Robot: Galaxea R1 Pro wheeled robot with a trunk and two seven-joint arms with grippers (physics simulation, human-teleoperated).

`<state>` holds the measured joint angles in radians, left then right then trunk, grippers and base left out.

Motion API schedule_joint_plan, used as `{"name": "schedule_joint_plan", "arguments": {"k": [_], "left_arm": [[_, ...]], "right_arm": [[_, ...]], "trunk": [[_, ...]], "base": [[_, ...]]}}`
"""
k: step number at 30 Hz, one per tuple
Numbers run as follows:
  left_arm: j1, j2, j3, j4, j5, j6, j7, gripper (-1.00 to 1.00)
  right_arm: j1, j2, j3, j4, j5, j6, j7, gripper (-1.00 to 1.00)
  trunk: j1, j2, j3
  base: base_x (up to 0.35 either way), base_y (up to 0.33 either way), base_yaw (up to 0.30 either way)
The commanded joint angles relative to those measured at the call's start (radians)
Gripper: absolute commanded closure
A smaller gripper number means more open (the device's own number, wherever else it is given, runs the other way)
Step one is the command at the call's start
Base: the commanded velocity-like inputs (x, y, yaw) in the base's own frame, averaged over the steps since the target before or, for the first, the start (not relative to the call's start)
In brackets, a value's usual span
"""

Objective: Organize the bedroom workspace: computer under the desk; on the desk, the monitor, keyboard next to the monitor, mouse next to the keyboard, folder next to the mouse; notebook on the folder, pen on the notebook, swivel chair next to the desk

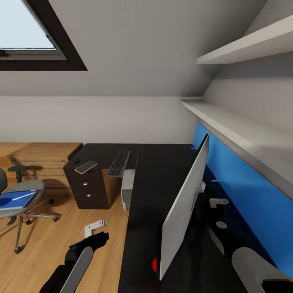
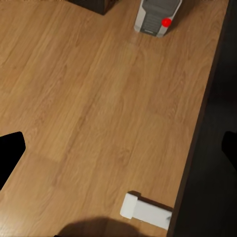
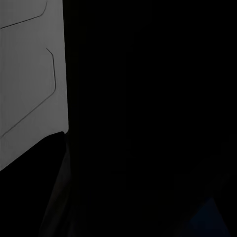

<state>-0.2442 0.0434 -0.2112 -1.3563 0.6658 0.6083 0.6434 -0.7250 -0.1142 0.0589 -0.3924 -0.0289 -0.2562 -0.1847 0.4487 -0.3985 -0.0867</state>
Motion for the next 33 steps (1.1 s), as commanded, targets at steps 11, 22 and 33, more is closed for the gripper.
{"name": "schedule_joint_plan", "arguments": {"k": [11,22,33], "left_arm": [[-0.001,0.001,-0.001,-0.001,0.010,0.001,0.008,-1.00],[-0.001,0.001,0.001,-0.001,0.011,0.002,0.007,-1.00],[-0.001,0.001,0.001,-0.001,0.011,0.002,0.007,-1.00]], "right_arm": [[-0.001,-0.001,0.009,0.005,-0.014,0.003,-0.007,1.00],[-0.001,-0.001,0.010,0.006,-0.014,0.003,-0.007,1.00],[-0.001,-0.001,0.010,0.006,-0.014,0.004,-0.007,1.00]], "trunk": [[0.001,-0.002,-0.002],[0.001,-0.002,-0.002],[0.001,-0.002,-0.002]], "base": [[0.086,-0.015,0.000],[0.039,-0.020,0.000],[0.069,-0.017,0.000]]}}
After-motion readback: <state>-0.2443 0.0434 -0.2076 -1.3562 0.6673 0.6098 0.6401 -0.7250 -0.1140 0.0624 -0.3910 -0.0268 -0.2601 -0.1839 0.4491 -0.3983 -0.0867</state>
